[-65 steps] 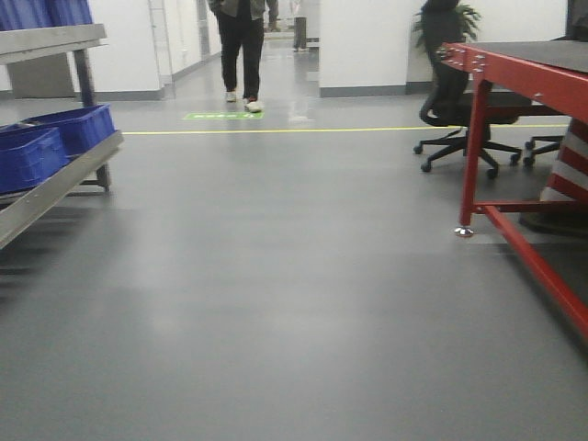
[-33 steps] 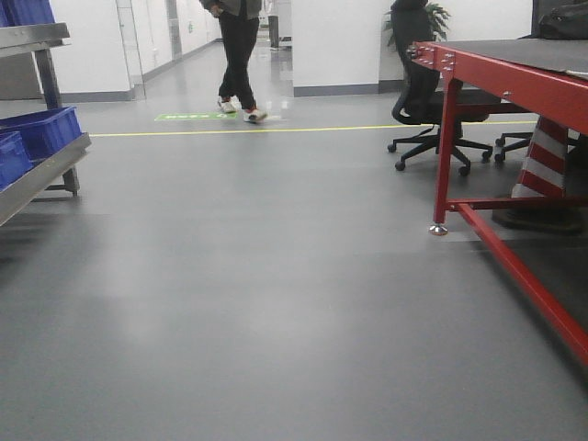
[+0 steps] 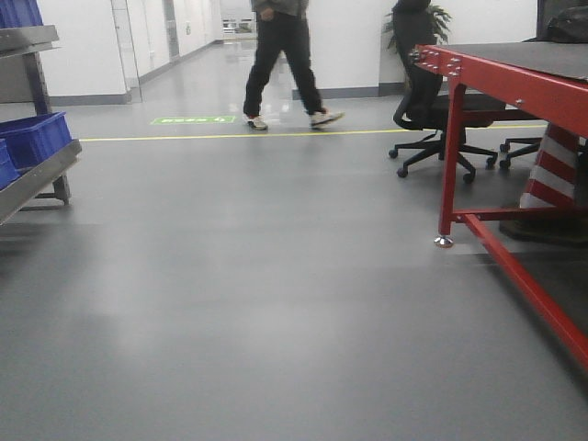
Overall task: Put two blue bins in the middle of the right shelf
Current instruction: 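Drive the base along the aisle past the red table holding both bins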
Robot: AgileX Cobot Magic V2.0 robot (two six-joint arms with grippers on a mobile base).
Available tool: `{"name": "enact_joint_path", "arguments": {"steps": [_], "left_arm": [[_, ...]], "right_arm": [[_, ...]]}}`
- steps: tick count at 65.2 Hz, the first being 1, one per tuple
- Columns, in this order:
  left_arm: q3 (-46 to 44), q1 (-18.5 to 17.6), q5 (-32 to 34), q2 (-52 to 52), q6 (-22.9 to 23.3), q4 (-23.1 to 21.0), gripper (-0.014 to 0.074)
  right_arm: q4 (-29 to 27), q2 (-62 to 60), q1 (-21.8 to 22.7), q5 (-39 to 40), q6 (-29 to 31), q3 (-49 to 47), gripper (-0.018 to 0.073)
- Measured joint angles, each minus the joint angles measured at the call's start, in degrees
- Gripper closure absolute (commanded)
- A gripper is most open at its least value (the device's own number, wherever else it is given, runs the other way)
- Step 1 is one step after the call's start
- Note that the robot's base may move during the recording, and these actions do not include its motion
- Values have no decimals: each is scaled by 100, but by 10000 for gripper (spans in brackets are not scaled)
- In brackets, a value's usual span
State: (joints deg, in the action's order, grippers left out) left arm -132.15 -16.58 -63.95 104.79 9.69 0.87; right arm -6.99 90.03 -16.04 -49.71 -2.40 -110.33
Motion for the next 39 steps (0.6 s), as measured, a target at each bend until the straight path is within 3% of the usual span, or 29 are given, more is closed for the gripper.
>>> {"name": "enact_joint_path", "arguments": {"steps": [39], "left_arm": [[0,0,0,0,0,0,707]], "right_arm": [[0,0,0,0,0,0,712]]}}
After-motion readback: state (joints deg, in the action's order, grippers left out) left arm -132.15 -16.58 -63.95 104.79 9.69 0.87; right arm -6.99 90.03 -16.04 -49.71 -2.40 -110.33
